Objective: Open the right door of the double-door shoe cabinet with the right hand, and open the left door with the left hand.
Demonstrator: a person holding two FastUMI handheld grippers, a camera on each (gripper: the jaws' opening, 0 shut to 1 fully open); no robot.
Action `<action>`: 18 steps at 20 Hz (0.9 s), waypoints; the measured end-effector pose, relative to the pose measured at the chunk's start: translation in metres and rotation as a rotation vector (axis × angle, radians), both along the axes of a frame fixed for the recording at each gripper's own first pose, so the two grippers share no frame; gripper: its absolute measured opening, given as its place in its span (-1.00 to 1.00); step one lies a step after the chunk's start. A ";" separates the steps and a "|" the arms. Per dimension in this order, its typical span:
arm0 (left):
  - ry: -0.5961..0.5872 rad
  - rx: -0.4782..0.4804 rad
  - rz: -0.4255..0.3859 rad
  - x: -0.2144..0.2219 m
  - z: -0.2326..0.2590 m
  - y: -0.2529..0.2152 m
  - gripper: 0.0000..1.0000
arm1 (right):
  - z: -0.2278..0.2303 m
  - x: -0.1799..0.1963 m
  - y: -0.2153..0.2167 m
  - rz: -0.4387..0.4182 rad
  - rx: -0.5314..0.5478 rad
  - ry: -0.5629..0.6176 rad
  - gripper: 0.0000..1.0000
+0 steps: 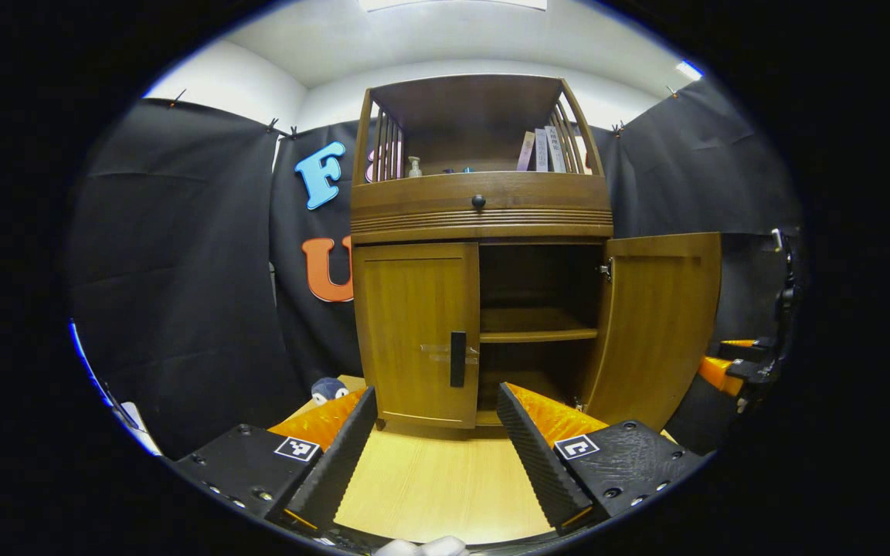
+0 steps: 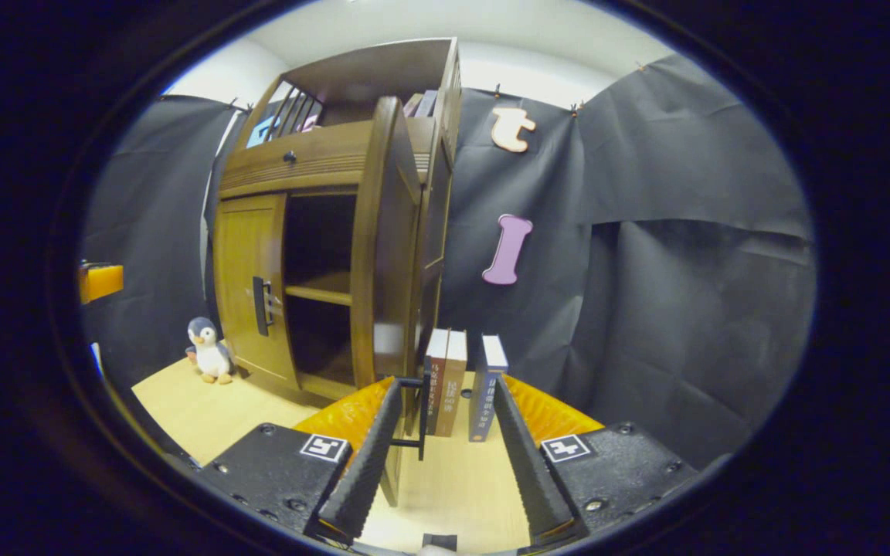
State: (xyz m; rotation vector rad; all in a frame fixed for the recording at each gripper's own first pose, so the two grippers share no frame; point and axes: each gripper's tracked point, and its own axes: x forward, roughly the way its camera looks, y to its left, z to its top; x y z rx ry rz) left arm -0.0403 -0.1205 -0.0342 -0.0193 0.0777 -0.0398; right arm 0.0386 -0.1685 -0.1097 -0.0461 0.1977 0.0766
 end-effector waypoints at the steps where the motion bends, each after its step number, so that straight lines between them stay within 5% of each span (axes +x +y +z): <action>1: -0.003 0.002 -0.008 0.004 0.000 0.006 0.89 | 0.005 -0.004 0.000 -0.034 -0.001 -0.002 0.56; 9: -0.038 0.033 -0.080 0.036 0.000 0.041 0.89 | 0.040 -0.051 0.047 -0.145 0.118 -0.053 0.99; 18: -0.051 0.000 -0.174 0.084 -0.012 0.038 0.89 | 0.045 -0.081 0.130 -0.113 0.145 -0.041 0.99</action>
